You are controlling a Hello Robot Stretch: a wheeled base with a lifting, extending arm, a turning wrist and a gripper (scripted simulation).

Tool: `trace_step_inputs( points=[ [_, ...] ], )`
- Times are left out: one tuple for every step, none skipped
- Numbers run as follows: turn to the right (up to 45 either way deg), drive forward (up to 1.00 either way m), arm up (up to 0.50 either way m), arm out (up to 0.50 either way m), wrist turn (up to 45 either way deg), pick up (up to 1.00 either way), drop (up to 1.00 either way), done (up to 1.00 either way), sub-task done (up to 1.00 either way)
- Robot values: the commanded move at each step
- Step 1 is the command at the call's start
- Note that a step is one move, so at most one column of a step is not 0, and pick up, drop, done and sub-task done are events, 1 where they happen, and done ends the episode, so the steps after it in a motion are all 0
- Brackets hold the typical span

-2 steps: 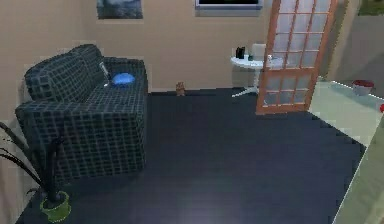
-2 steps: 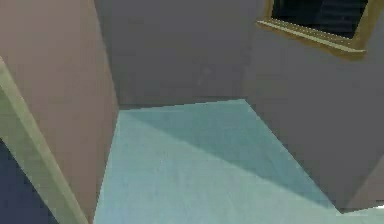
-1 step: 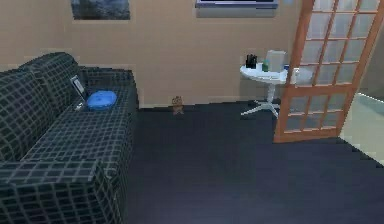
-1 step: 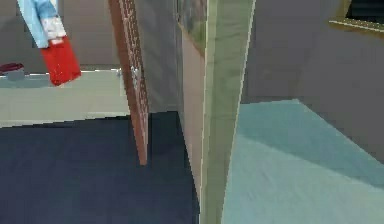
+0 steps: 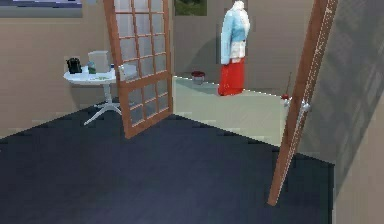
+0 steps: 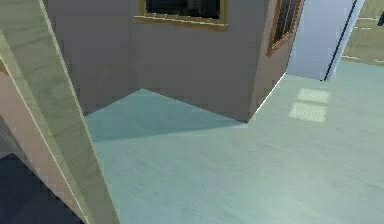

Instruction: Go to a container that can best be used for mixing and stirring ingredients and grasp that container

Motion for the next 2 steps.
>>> trace_step_inputs(
  points=[
    [9.0, 0.0, 0.0, 0.0, 0.0, 0.0, 0.0, 0.0, 0.0],
    [0.0, 0.1, 0.0, 0.0, 0.0, 0.0, 0.0, 0.0, 0.0]
  ],
)
